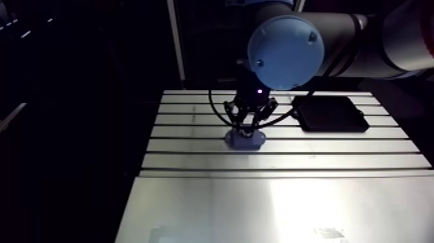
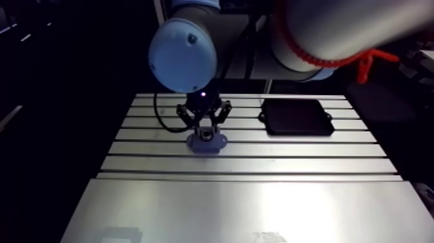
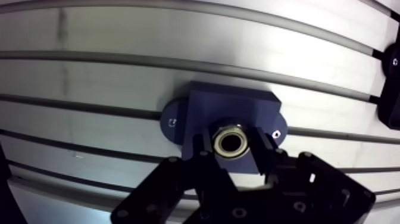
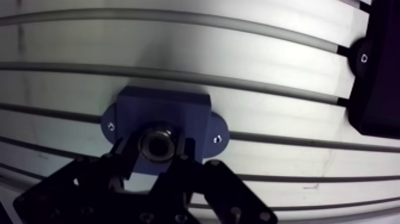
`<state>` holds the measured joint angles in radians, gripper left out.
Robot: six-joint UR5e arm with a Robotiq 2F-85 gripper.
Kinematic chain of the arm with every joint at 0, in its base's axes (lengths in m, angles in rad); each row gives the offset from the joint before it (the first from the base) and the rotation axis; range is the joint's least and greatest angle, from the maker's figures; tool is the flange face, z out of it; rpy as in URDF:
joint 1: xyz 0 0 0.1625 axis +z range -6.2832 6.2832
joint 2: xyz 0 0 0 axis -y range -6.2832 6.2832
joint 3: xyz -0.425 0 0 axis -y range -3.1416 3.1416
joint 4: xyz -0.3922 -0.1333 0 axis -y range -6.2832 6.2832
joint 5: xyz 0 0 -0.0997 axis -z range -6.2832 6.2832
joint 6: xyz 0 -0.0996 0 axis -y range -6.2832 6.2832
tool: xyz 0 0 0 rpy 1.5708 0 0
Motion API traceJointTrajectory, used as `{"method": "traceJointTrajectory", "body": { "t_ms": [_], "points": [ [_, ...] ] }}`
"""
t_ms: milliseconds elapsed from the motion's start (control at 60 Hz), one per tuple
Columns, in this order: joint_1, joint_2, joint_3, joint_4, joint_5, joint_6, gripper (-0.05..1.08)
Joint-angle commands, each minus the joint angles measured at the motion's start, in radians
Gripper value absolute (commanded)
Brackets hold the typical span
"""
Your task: Pick up the bearing and press it into the housing until flush.
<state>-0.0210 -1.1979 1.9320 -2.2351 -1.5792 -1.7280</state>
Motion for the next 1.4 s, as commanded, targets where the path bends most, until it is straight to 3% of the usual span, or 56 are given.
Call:
{"method": "traceJointTrajectory", "body": {
  "t_ms": [17, 783, 817, 833, 850, 867, 883, 1283, 1383, 1400],
  "points": [
    [0.001, -0.001, 0.004, 0.001, 0.000, 0.000, 0.71],
    [0.000, -0.004, 0.009, -0.002, 0.000, 0.000, 0.70],
    [0.000, -0.005, 0.009, -0.002, 0.001, 0.000, 0.67],
    [0.000, -0.008, 0.009, -0.004, 0.003, 0.001, 0.50],
    [0.000, -0.010, 0.009, -0.004, 0.002, 0.001, 0.22],
    [0.000, -0.010, 0.009, -0.004, 0.002, 0.001, 0.22],
    [0.000, -0.011, 0.009, -0.004, 0.002, 0.001, 0.03],
    [-0.002, -0.039, -0.024, 0.026, 0.001, 0.003, 0.01],
    [0.004, -0.045, -0.061, 0.109, 0.003, 0.018, 0.01],
    [0.003, -0.050, -0.077, 0.149, 0.007, 0.021, 0.08]
  ]
}}
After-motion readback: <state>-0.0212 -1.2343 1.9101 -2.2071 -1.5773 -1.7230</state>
